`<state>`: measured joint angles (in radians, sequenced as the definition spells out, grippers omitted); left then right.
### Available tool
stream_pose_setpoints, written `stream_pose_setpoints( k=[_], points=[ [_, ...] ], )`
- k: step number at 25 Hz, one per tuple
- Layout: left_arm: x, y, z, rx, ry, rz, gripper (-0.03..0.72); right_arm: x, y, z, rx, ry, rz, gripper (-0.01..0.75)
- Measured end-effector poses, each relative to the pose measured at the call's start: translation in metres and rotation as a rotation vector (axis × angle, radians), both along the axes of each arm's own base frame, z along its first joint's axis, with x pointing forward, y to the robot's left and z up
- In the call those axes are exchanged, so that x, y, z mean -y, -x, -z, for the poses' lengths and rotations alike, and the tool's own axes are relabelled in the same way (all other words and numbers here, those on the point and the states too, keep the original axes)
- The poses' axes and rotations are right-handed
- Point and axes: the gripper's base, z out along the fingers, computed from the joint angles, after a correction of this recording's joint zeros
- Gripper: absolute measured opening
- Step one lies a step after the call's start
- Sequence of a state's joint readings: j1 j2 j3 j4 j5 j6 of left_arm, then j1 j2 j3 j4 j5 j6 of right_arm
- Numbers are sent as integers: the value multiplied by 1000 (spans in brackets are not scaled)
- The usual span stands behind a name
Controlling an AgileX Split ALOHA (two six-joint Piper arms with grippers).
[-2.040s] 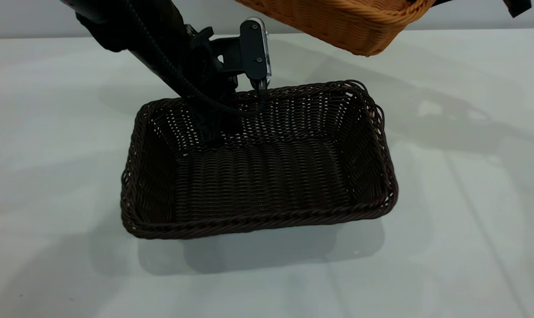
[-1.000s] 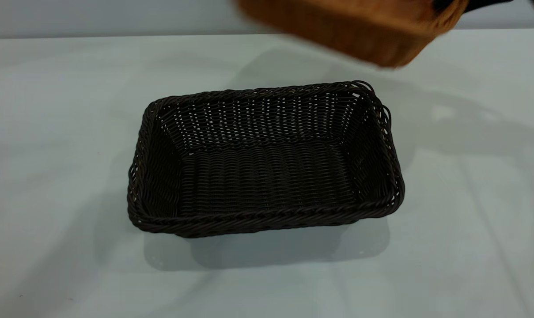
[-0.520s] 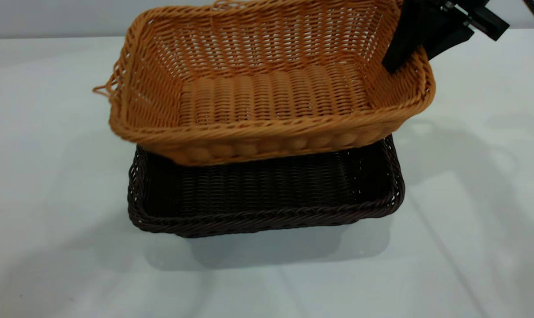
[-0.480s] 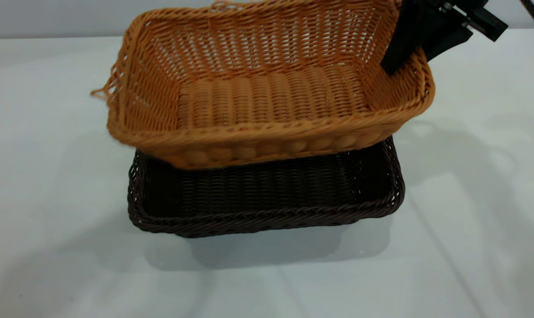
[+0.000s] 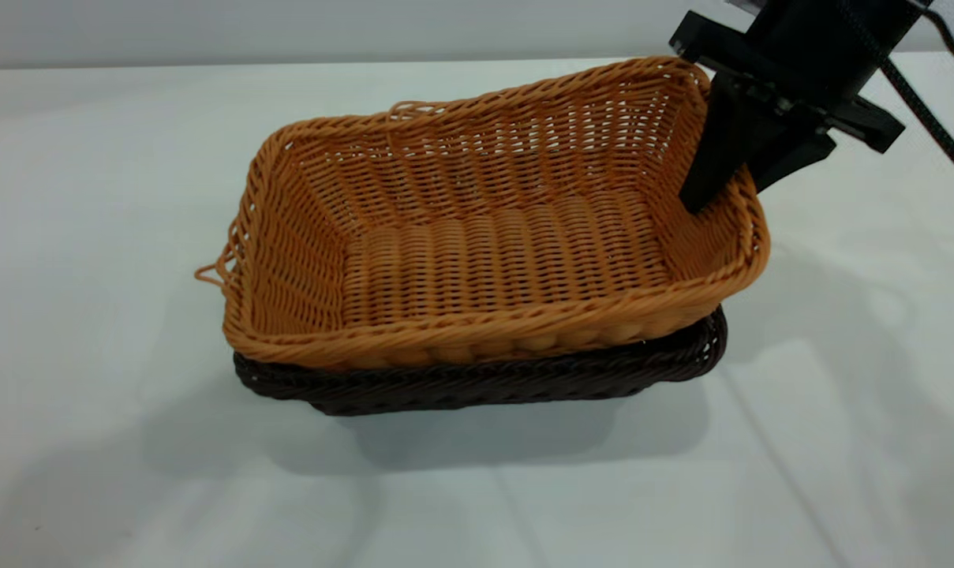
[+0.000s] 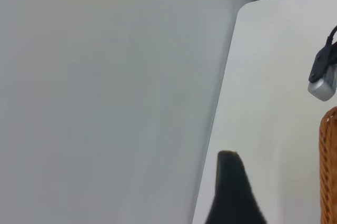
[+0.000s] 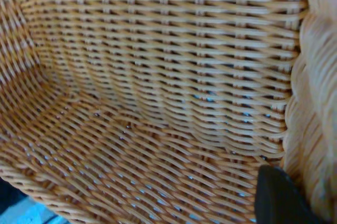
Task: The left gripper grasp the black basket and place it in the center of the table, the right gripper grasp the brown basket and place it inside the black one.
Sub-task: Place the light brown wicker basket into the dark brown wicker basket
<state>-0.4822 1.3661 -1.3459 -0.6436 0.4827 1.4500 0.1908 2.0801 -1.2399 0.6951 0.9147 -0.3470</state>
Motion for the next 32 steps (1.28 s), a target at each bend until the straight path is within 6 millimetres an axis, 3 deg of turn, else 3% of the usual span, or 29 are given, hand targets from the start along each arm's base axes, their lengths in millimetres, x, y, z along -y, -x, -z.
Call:
stream_pose_setpoints(
  k=[8,19,23,28,32],
  points=[
    [0,0,0,-3,-1,2,367,-1,-2,21,-37,3,41,131],
    [0,0,0,-3,-1,2,360,-3,7,21,-86,-44,-91,501],
    [0,1,1,-13,-3,6,360,-7,4,8,-122,-90,-147,579],
    [-2,9,-3,-21,-6,26,358,-10,-12,-15,-88,-95,-177,568],
    [-12,29,-21,13,19,35,358,-8,-14,-42,-53,-65,-125,549]
  ],
)
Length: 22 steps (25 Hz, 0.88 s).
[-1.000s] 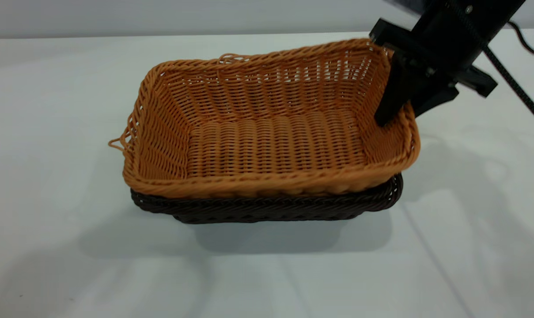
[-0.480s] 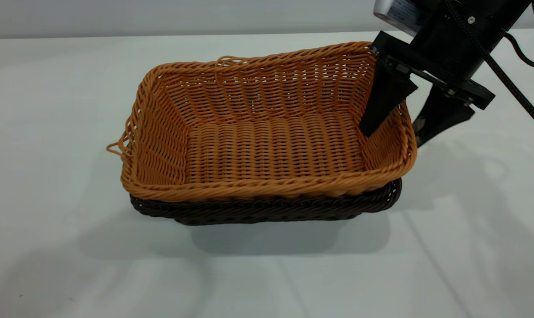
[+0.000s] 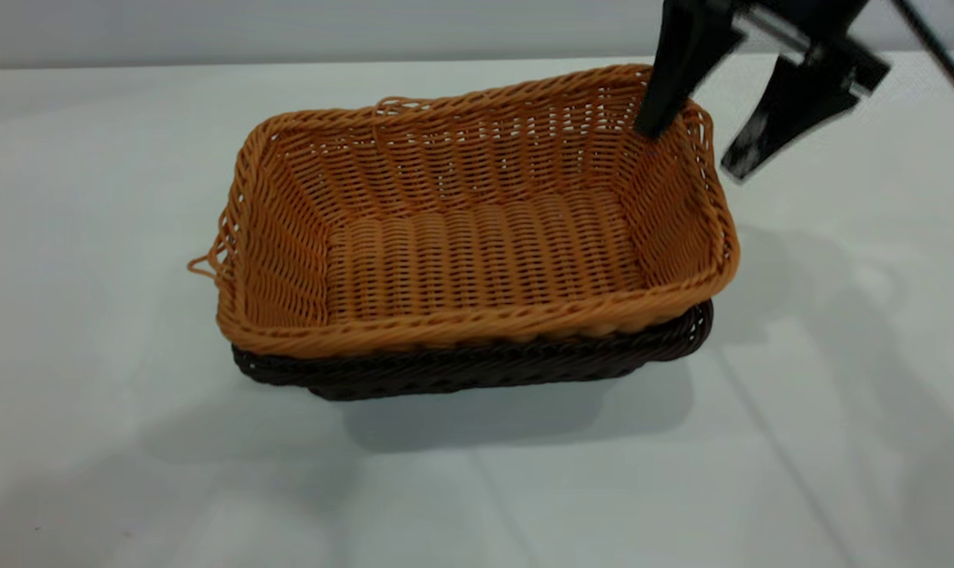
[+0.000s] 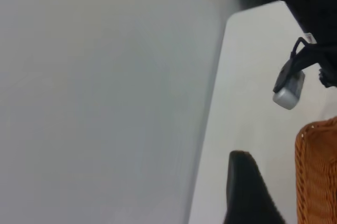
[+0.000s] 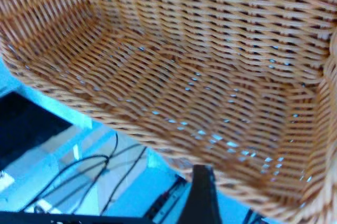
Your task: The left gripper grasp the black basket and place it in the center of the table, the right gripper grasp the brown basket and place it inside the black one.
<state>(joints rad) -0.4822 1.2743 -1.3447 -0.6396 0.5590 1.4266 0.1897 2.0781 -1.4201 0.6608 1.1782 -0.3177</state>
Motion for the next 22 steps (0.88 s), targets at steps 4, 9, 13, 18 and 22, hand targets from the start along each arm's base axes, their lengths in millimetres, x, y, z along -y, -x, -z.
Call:
stream_pose_setpoints(
  k=[4,9,13,18,22],
  points=[
    [-16,32,-26,52,55,3,358,7,12,-57,134,33,-12,537],
    [-42,81,-57,140,139,-13,356,20,49,-146,365,64,0,534],
    [-64,111,-69,184,158,-78,356,32,93,-207,533,76,35,533],
    [-93,139,-68,53,191,-266,356,47,160,-268,733,56,92,533],
    [-117,149,-51,-176,160,-525,356,60,222,-298,886,17,123,533]
  ],
)
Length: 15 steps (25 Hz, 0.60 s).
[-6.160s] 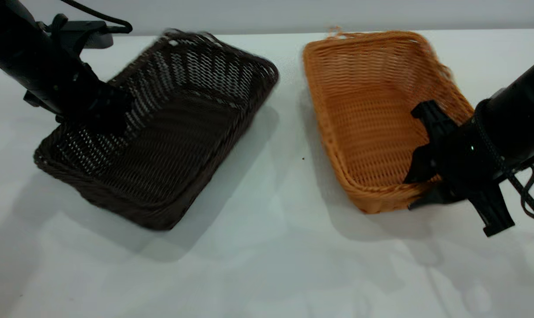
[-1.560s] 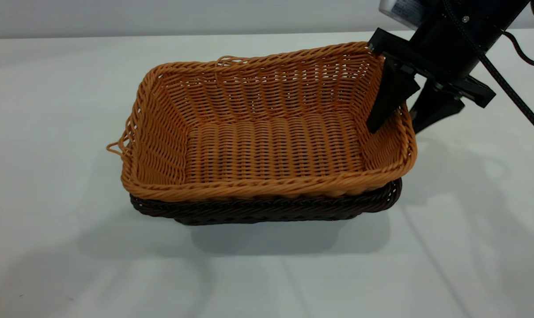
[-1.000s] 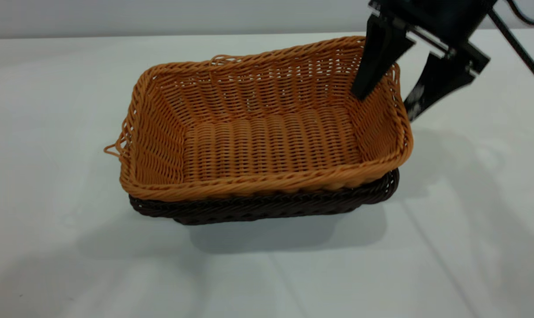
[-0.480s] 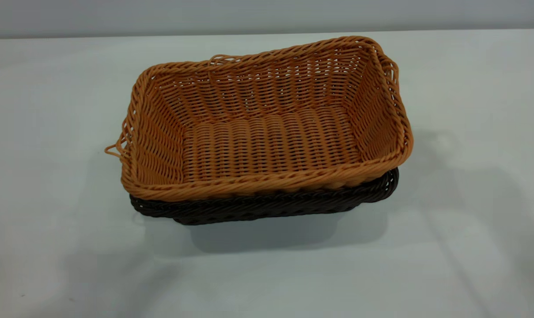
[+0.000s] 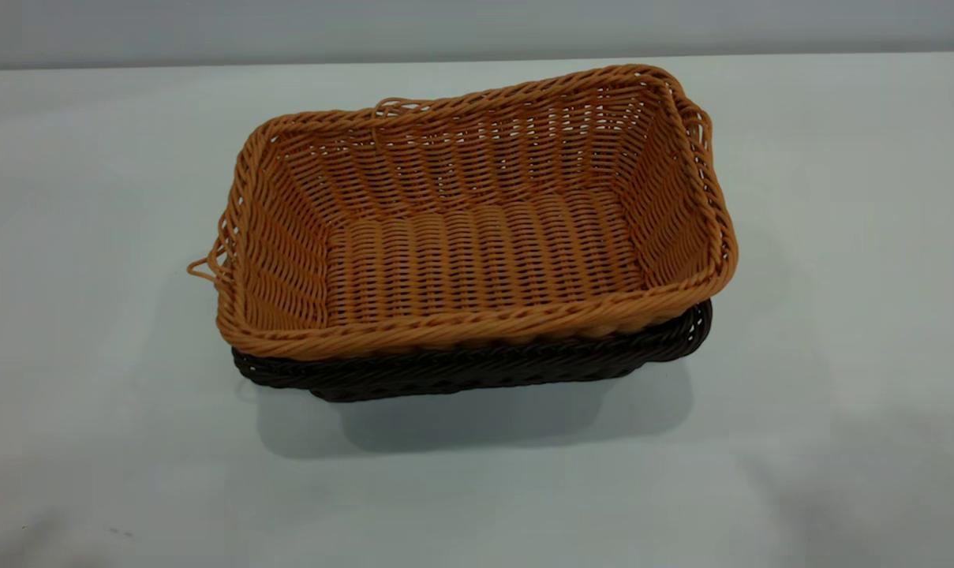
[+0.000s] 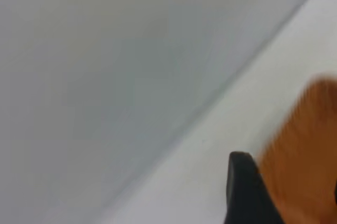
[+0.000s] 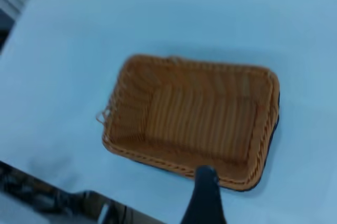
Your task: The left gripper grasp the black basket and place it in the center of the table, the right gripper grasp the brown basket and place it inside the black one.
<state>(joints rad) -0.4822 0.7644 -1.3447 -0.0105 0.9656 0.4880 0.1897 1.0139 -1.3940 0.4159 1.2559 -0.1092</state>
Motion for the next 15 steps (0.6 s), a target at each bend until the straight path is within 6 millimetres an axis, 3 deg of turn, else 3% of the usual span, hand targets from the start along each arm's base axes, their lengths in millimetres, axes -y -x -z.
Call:
stream_pose_setpoints(
  k=[4,7,10,15],
  points=[
    [-18,4,15,-222,51,-271,356,15,57,3,90,8,34,528],
    [-20,2,23,-274,144,-376,356,26,84,24,97,50,98,522],
    [-18,-3,44,-348,150,-422,356,35,95,63,24,98,162,521],
    [-10,-14,102,-533,48,-449,356,43,99,135,-135,210,200,521]
  ],
)
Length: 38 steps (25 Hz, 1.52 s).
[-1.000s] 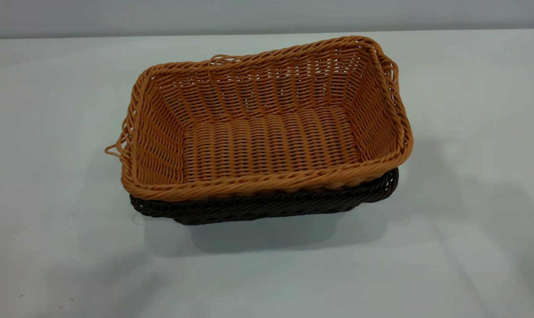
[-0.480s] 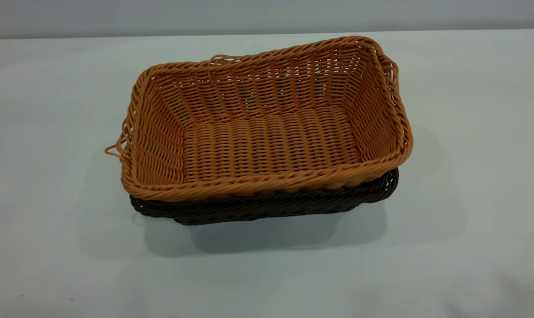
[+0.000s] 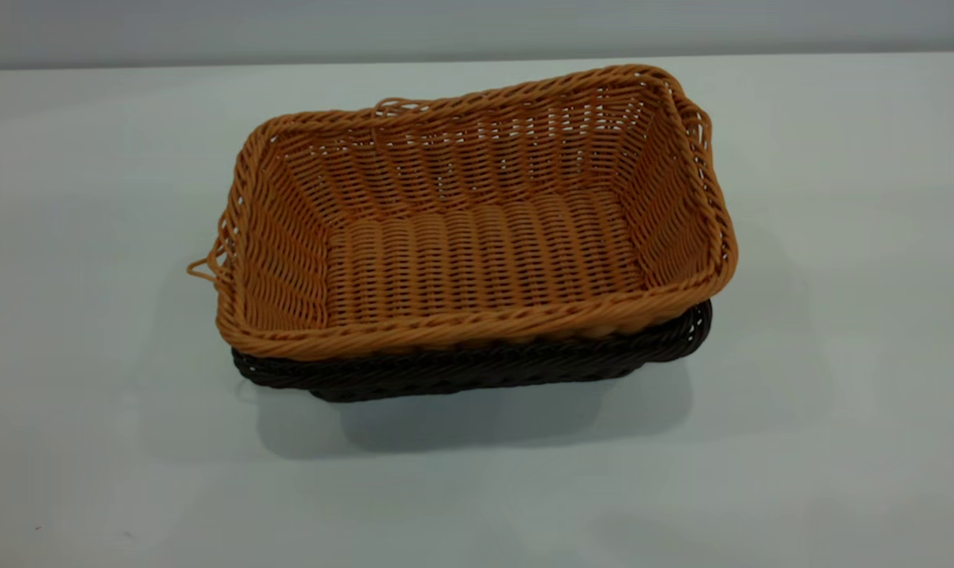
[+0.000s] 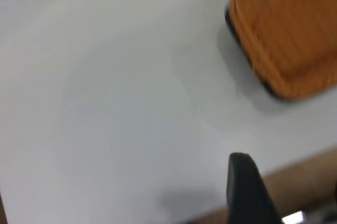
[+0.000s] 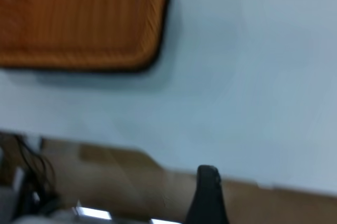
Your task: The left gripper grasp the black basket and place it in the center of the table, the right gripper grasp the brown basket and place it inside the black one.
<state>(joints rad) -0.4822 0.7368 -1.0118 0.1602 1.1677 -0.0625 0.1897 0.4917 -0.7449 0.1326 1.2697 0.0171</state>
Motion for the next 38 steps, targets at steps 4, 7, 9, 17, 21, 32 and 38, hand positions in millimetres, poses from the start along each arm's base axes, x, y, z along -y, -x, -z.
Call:
stream_pose_setpoints(
  k=[4,7,9,17,21,32,38],
  points=[
    [5,0,47,-167,-33,9,356,3,-2,48,-85,47,16,521],
    [6,3,76,-272,-54,13,356,3,-5,70,-105,52,25,521],
    [5,6,93,-329,-77,12,356,3,-6,72,-94,50,31,521],
    [1,14,145,-434,-123,1,356,3,-7,73,-92,44,41,521],
    [1,14,145,-433,-121,0,356,3,-7,73,-92,44,41,521],
    [1,14,145,-433,-120,-2,356,3,-7,73,-93,42,45,521],
    [-6,14,143,-410,-89,-80,356,8,-8,72,-93,29,145,521]
  ],
)
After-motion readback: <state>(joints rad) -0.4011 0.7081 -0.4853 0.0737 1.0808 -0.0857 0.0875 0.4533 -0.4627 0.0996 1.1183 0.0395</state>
